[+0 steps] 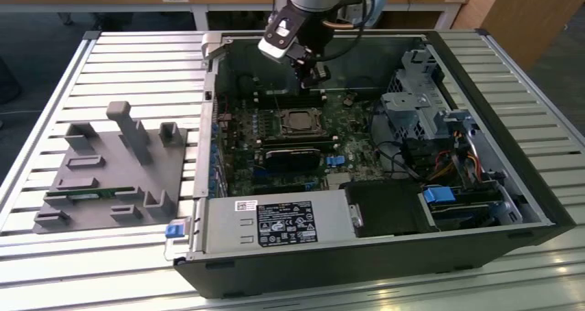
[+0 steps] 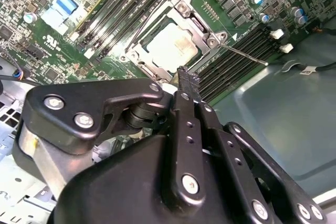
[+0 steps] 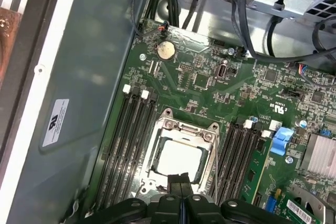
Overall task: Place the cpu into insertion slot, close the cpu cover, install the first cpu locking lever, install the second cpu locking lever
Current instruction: 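Install the first cpu locking lever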
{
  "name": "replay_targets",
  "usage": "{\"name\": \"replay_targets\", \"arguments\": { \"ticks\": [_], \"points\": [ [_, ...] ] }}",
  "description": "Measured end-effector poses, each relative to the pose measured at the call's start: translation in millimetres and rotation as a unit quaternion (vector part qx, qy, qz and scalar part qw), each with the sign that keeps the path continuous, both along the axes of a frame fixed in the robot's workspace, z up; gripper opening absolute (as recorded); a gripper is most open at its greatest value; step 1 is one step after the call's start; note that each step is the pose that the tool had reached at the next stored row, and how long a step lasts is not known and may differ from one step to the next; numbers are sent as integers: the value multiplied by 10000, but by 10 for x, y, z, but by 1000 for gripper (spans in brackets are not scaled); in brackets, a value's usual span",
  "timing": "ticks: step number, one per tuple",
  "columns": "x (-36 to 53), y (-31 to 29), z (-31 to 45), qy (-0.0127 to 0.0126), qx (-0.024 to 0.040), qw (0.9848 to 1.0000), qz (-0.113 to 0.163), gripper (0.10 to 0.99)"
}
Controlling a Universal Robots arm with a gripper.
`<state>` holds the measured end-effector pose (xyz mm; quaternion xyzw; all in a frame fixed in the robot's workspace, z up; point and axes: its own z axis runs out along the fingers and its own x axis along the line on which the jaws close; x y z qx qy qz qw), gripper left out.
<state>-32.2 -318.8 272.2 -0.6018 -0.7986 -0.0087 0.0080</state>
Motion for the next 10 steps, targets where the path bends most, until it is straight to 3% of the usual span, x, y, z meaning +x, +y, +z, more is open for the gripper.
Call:
{"name": "replay_targets", "arguments": {
  "ticks": [10],
  "points": [
    [0,0,0,0,0,9998,189,106]
  ]
}}
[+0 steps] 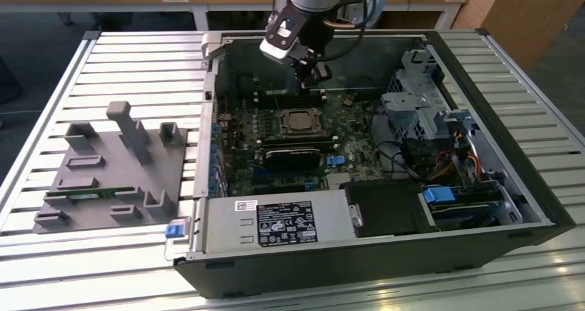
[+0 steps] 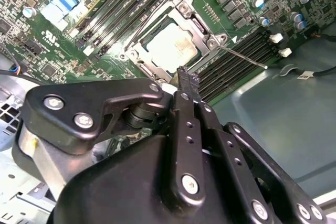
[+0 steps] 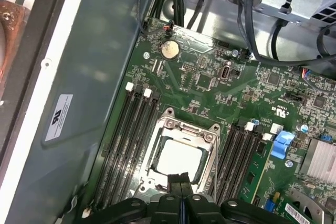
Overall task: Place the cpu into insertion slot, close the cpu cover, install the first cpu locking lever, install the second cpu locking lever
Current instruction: 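Install the first cpu locking lever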
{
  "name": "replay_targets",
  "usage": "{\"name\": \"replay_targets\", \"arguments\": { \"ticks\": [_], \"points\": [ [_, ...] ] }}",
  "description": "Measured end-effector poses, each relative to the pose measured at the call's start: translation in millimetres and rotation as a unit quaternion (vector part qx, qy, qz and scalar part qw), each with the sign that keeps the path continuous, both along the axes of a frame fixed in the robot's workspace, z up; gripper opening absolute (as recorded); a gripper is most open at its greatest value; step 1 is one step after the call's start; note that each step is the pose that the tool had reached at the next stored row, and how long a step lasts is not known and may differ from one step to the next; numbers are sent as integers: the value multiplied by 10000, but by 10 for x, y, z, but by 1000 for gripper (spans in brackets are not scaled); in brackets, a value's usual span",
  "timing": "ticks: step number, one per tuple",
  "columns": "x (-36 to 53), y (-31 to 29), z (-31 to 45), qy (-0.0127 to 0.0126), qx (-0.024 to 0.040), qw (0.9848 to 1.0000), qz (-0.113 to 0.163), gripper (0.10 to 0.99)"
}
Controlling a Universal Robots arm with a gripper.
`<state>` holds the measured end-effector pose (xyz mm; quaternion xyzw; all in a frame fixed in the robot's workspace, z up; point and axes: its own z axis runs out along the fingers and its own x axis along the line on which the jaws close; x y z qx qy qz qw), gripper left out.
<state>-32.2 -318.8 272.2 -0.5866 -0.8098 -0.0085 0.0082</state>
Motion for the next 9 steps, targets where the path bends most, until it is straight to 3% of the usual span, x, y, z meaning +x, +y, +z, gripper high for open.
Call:
{"name": "replay_targets", "arguments": {
  "ticks": [9],
  "points": [
    [0,0,0,0,0,9998,184,106]
  ]
}}
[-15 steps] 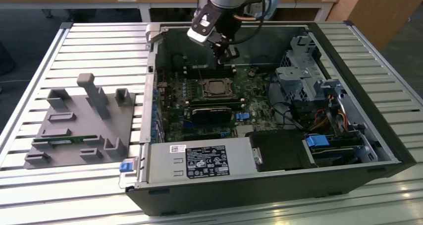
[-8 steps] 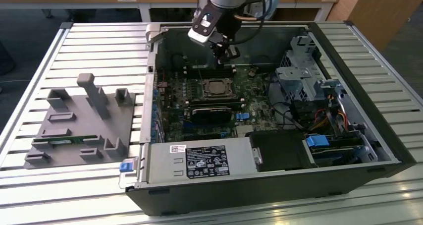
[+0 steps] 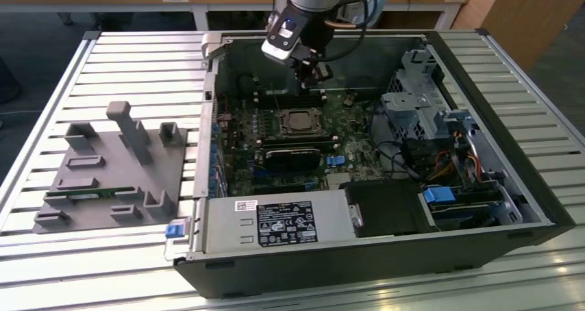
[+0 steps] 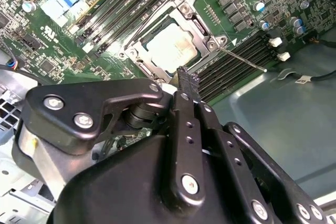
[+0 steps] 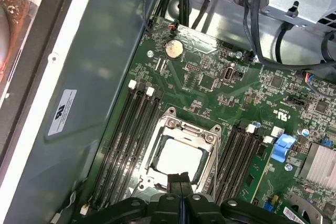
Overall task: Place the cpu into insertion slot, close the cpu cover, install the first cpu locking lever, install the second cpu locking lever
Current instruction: 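Install the first cpu locking lever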
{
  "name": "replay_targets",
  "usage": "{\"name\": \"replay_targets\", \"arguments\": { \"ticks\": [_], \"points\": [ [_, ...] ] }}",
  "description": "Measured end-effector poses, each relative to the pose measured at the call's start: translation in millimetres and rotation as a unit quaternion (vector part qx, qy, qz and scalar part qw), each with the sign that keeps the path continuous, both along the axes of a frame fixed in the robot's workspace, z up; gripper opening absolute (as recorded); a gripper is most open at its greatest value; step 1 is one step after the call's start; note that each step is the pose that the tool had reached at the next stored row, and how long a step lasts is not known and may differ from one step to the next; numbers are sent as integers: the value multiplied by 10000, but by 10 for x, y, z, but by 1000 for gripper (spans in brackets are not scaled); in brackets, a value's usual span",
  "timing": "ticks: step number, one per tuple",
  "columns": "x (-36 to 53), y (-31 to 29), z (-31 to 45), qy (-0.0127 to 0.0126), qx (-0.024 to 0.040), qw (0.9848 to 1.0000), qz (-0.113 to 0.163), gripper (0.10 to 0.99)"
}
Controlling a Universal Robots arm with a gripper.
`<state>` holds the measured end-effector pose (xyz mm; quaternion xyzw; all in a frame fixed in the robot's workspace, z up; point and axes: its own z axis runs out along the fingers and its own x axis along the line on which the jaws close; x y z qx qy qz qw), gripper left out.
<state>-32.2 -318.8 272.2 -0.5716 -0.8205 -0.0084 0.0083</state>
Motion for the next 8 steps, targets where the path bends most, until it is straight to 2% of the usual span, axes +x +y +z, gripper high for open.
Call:
{"name": "replay_targets", "arguments": {
  "ticks": [8],
  "points": [
    [0,0,0,0,0,9999,167,106]
  ]
}}
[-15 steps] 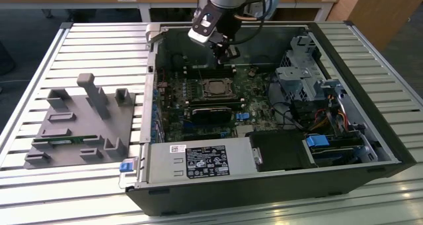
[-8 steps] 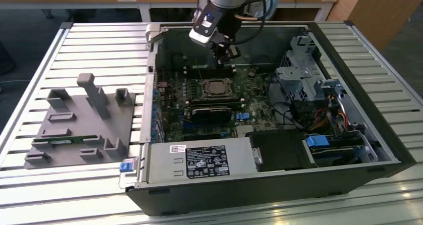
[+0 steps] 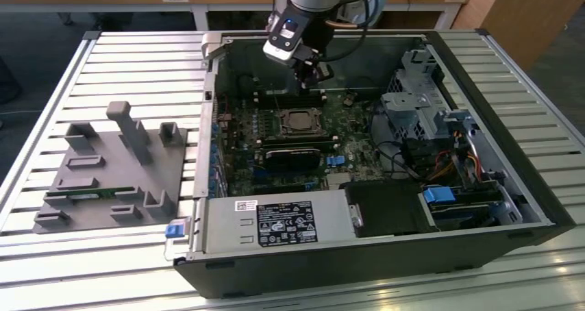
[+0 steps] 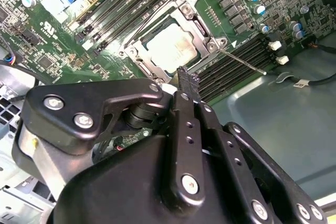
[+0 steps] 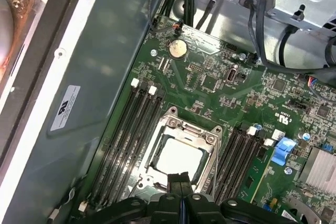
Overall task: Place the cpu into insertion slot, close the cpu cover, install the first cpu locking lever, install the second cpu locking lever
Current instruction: 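Install the first cpu locking lever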
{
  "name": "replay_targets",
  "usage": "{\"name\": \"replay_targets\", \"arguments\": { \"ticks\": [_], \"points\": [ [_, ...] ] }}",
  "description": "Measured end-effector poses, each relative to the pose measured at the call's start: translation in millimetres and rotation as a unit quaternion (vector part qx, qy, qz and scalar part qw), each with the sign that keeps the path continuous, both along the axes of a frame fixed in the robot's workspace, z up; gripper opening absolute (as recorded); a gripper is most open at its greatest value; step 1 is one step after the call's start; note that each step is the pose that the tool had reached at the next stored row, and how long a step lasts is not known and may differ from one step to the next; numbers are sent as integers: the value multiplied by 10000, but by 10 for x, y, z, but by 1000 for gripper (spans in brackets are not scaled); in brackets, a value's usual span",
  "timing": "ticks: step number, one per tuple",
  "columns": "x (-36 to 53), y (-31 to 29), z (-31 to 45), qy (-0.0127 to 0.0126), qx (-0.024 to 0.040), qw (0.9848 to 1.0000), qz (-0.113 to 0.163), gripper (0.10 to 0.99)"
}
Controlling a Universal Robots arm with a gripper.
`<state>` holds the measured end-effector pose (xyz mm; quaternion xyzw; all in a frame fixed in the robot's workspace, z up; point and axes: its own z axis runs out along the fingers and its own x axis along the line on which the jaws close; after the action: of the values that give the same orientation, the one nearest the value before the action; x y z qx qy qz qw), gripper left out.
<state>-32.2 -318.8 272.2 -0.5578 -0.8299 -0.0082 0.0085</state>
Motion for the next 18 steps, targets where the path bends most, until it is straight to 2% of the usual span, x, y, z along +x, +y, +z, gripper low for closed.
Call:
{"name": "replay_targets", "arguments": {
  "ticks": [18],
  "points": [
    [0,0,0,0,0,9995,321,106]
  ]
}}
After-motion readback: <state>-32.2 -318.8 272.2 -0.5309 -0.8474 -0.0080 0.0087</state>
